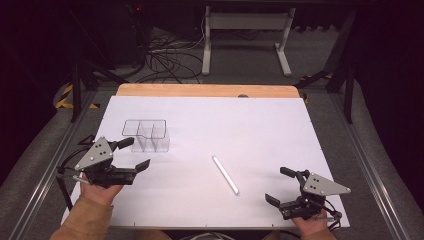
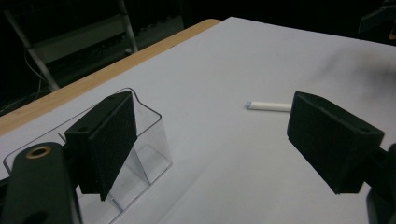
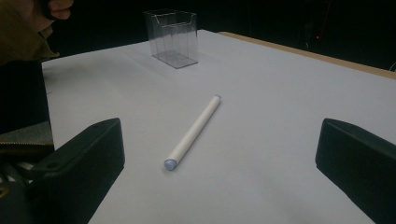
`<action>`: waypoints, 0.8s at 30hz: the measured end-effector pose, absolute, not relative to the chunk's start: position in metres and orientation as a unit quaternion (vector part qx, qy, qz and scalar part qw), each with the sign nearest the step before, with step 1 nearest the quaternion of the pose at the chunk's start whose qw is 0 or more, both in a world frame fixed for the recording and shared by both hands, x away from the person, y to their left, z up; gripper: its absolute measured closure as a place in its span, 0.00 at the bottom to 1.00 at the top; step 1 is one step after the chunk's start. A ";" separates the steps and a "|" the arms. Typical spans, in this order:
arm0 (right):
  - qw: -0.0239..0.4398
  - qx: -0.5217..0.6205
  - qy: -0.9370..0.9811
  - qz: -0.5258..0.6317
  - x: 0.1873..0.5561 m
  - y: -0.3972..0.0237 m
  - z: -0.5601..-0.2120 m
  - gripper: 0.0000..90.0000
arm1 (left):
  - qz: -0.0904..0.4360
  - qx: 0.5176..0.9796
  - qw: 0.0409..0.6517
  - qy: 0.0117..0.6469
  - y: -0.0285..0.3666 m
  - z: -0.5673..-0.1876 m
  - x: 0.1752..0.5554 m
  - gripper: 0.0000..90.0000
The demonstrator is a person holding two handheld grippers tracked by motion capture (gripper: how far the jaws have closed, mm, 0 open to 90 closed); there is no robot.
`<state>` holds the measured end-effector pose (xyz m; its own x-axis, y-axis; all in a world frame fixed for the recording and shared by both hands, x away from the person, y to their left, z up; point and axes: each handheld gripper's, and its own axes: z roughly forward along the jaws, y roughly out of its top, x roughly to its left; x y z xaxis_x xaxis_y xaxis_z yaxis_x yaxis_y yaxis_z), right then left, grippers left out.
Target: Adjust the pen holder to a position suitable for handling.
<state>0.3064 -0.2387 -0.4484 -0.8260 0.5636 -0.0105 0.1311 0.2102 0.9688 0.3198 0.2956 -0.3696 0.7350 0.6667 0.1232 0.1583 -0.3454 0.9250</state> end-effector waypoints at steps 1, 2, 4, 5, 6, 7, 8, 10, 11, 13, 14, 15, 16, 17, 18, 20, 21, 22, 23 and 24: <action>0.184 0.229 0.757 0.584 0.306 -0.238 -0.448 0.02 | 0.248 0.784 0.504 0.262 0.296 -0.368 0.322 0.20; 0.185 0.227 0.757 0.584 0.306 -0.238 -0.448 0.02 | 0.245 0.789 0.500 0.260 0.297 -0.367 0.324 0.21; 0.185 0.226 0.757 0.584 0.306 -0.238 -0.448 0.02 | 0.242 0.799 0.488 0.254 0.298 -0.364 0.328 0.22; 0.184 0.227 0.756 0.586 0.306 -0.239 -0.448 0.02 | 0.243 0.803 0.482 0.252 0.299 -0.363 0.330 0.22; 0.184 0.227 0.755 0.587 0.306 -0.239 -0.448 0.02 | 0.240 0.808 0.478 0.248 0.299 -0.362 0.332 0.23; 0.184 0.227 0.755 0.587 0.306 -0.239 -0.448 0.02 | 0.240 0.812 0.472 0.244 0.300 -0.361 0.335 0.23; 0.182 0.228 0.754 0.588 0.306 -0.239 -0.448 0.02 | 0.238 0.815 0.469 0.243 0.300 -0.360 0.337 0.23; 0.181 0.227 0.755 0.588 0.306 -0.239 -0.448 0.02 | 0.236 0.822 0.461 0.238 0.302 -0.358 0.341 0.24; 0.181 0.227 0.755 0.588 0.306 -0.239 -0.448 0.02 | 0.234 0.824 0.458 0.237 0.302 -0.357 0.343 0.24; 0.181 0.226 0.756 0.588 0.306 -0.239 -0.448 0.02 | 0.232 0.827 0.452 0.239 0.303 -0.356 0.348 0.24; 0.180 0.226 0.756 0.588 0.306 -0.239 -0.448 0.02 | 0.231 0.830 0.448 0.240 0.304 -0.355 0.350 0.24; 0.180 0.226 0.756 0.588 0.306 -0.239 -0.448 0.02 | 0.230 0.832 0.443 0.241 0.305 -0.354 0.353 0.24; 0.179 0.227 0.756 0.587 0.306 -0.239 -0.448 0.02 | 0.230 0.833 0.441 0.242 0.306 -0.354 0.355 0.25; 0.179 0.227 0.756 0.587 0.306 -0.239 -0.448 0.02 | 0.227 0.834 0.440 0.245 0.307 -0.353 0.358 0.25; 0.178 0.227 0.756 0.587 0.306 -0.239 -0.448 0.02 | 0.223 0.835 0.438 0.248 0.308 -0.352 0.360 0.25; 0.178 0.225 0.756 0.588 0.307 -0.238 -0.448 0.02 | 0.219 0.837 0.433 0.252 0.310 -0.351 0.365 0.26; 0.178 0.225 0.756 0.588 0.307 -0.238 -0.448 0.02 | 0.217 0.836 0.432 0.257 0.310 -0.351 0.368 0.26; 0.176 0.226 0.757 0.587 0.306 -0.238 -0.448 0.02 | 0.217 0.839 0.428 0.257 0.311 -0.351 0.370 0.26; 0.176 0.225 0.758 0.587 0.306 -0.238 -0.448 0.02 | 0.219 0.841 0.422 0.259 0.313 -0.350 0.373 0.27; 0.176 0.225 0.758 0.587 0.306 -0.238 -0.448 0.02 | 0.221 0.843 0.417 0.260 0.313 -0.350 0.375 0.27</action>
